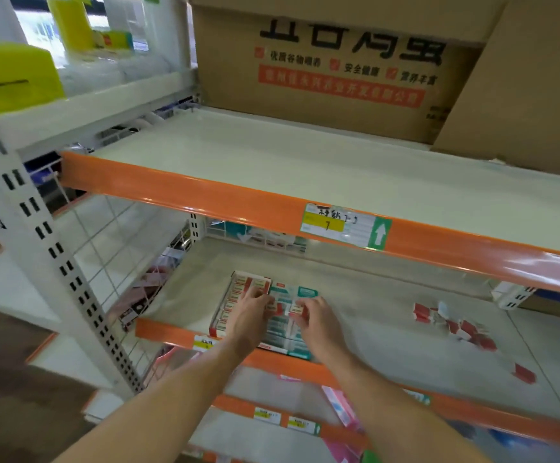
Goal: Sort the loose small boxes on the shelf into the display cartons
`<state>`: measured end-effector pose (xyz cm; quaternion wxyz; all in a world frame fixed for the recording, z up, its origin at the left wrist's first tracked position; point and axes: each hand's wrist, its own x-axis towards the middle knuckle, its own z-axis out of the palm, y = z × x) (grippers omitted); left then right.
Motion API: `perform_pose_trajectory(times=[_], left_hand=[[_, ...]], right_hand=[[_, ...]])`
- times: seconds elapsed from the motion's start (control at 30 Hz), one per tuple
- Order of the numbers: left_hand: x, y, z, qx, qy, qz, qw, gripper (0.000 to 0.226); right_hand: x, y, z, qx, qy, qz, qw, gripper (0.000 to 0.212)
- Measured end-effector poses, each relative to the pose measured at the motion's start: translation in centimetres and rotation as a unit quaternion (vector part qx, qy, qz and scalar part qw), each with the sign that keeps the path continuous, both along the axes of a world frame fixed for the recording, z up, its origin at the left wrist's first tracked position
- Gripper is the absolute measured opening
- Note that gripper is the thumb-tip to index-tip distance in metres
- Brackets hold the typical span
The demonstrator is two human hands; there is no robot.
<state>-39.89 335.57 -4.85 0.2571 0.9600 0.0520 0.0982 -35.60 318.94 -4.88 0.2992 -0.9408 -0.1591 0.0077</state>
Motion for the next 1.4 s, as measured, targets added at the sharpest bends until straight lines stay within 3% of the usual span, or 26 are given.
perform_pose_trajectory(times=[0.43,0.7,0.8,0.87,1.2,1.4], left_hand=[[-0.3,7.5,-1.1,-0.032,0.027,0.056,0.998,0.014],[2.1,9.3,-2.1,0.035,0.006,0.015,0.999,0.021],[2.8,9.7,-2.1,0.09,-0.04,-0.009,0.995,0.024],[3.1,9.7,-1.9,0.08,-0.055,0.001,0.995,0.025],[6.3,10.9,-1.2,0.033,0.014,-0.008,0.999,0.009],[7.2,11.0,-0.9,0.025,0.049,0.001,0.998,0.011]], right_hand=[[-0.4,8.5,-0.2,0.002,0.003,0.009,1.0,0.031],[1.4,9.7,-0.5,-0.003,0.02,-0.016,1.0,0.024],[2.1,10.1,-0.4,-0.006,0.008,-0.014,1.0,0.026],[2.3,10.3,-0.5,-0.014,0.003,-0.014,1.0,0.026],[4.1,10.9,-0.9,-0.015,0.007,-0.018,1.0,0.046],[5.0,10.9,-1.2,-0.005,0.028,-0.019,0.999,0.039]])
